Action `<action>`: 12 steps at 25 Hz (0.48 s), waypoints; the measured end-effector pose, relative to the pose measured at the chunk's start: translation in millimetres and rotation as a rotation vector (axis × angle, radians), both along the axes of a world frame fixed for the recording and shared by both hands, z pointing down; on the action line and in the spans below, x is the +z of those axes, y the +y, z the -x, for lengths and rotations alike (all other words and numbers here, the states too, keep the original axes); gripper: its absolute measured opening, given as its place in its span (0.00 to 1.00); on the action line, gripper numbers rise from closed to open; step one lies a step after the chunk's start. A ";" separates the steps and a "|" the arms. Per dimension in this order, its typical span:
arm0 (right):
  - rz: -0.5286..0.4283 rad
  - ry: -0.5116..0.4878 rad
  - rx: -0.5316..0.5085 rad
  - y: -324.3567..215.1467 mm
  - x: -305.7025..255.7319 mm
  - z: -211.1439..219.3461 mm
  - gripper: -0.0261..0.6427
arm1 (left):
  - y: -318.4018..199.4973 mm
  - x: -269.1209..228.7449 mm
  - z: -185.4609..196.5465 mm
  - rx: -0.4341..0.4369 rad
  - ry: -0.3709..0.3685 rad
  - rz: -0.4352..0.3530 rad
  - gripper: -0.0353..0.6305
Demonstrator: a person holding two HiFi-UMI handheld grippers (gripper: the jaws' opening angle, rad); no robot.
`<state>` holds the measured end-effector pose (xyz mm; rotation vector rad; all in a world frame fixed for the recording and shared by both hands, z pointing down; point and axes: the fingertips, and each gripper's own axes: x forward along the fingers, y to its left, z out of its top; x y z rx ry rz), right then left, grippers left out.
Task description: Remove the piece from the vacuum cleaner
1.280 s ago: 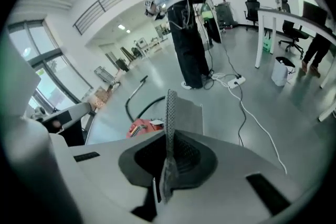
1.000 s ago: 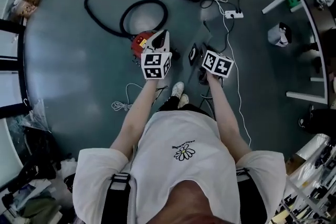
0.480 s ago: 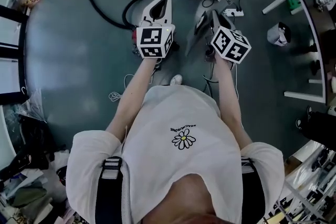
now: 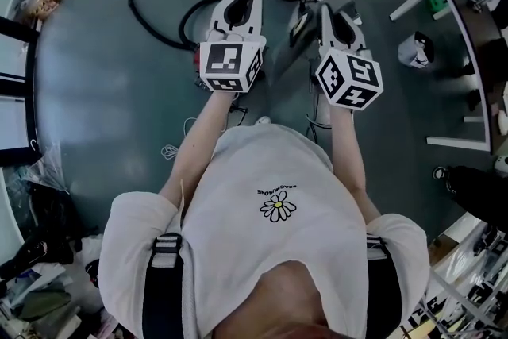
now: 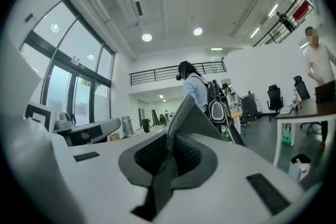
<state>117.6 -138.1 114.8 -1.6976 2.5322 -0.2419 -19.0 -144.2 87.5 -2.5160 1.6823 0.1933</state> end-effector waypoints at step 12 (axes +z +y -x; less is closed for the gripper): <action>-0.084 0.037 0.015 7.3 -26.1 -6.3 0.08 | 0.9 -5.6 -15.5 0.019 -0.010 -0.023 0.06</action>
